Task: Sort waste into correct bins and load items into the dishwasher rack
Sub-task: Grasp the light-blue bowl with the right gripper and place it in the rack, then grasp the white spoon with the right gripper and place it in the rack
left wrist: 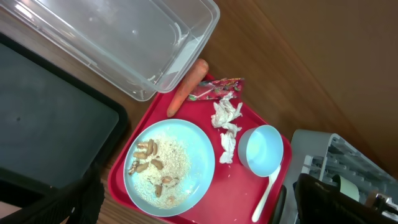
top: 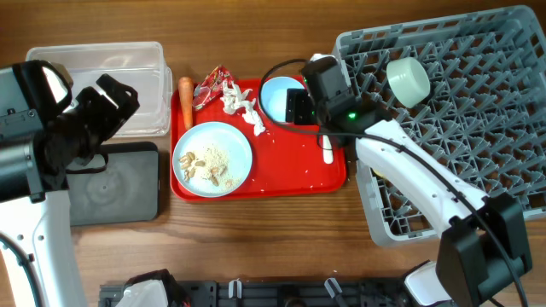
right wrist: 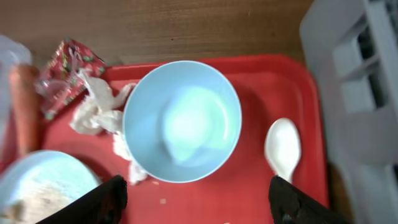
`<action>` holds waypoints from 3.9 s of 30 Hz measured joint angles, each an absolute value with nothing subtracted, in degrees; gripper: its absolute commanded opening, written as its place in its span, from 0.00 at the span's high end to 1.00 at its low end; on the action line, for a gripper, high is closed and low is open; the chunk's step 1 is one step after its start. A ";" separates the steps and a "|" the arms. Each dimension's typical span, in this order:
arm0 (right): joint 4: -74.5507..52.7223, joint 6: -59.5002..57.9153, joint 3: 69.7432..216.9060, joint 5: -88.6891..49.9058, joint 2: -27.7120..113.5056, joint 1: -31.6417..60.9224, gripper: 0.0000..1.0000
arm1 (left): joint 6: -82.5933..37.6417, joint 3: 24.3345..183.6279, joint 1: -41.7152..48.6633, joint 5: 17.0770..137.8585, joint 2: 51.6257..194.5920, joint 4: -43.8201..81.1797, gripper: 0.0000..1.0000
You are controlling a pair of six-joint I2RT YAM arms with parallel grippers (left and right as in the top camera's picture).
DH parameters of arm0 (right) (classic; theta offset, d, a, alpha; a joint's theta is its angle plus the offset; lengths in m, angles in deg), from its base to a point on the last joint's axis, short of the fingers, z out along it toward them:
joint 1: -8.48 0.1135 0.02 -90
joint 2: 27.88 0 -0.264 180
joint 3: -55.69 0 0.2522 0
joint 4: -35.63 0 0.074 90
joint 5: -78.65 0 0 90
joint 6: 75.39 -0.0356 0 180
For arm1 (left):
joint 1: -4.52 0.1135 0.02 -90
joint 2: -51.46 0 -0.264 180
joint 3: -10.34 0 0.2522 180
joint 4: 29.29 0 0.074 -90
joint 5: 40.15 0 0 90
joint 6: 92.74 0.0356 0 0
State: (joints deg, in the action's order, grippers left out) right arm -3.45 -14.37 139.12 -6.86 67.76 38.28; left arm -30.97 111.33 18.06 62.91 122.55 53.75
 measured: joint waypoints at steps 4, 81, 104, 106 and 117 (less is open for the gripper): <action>-2.55 -19.33 139.12 -9.76 70.29 36.97 0.36 | -30.97 111.33 18.06 62.91 122.55 53.73 0.00; 34.82 53.87 139.03 60.94 85.94 8.97 0.15 | -30.97 111.33 18.06 62.91 122.55 53.75 0.00; 9.16 39.05 139.60 34.10 61.53 29.78 0.12 | -30.99 111.33 18.06 62.91 122.55 53.73 0.00; -0.02 29.13 139.73 21.84 60.13 31.35 0.26 | -30.97 111.33 18.06 62.89 122.55 53.73 0.00; -12.63 -5.95 139.25 -18.99 66.84 31.70 0.50 | -30.97 111.33 18.06 62.91 122.60 53.73 0.00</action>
State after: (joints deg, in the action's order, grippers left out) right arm -12.63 -5.95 139.25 -18.99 66.84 31.70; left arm -30.97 111.33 18.06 62.91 122.60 53.73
